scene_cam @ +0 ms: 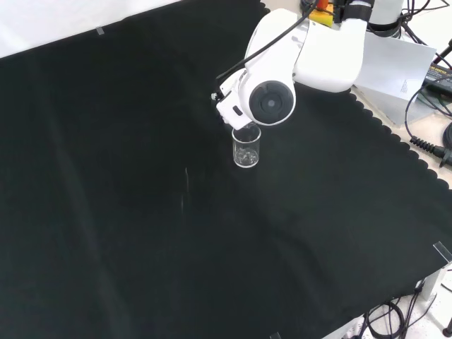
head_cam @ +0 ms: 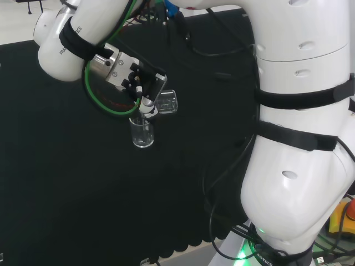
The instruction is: Pour the water from the handheld beaker into the one on the table.
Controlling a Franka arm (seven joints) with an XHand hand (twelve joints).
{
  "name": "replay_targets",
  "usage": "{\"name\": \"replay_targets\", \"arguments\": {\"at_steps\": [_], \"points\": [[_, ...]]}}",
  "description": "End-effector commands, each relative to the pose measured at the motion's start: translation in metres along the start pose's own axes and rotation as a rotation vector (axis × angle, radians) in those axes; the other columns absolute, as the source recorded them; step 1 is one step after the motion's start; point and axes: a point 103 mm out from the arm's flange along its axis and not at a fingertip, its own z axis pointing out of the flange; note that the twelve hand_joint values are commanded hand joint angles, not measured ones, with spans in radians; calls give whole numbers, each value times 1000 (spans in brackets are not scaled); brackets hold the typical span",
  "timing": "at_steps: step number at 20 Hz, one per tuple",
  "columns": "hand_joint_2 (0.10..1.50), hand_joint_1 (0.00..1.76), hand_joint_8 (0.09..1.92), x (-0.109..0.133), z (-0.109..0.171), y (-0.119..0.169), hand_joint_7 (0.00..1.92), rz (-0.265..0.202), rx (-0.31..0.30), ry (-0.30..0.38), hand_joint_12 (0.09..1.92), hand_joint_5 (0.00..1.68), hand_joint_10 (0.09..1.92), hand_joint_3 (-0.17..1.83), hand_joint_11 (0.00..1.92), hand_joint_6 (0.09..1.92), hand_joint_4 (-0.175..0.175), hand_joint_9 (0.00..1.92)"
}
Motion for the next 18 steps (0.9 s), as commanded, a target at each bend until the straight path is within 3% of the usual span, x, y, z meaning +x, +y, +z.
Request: {"name": "replay_targets", "arguments": {"at_steps": [1,18], "points": [[600,1155,832,-1,0,0,1506,-2,5,1,708,1184,700,841,1263,913,16,1618],[600,1154,836,1,-4,0,1505,-5,27,-24,710,1182,706,843,1260,919,18,1616]]}}
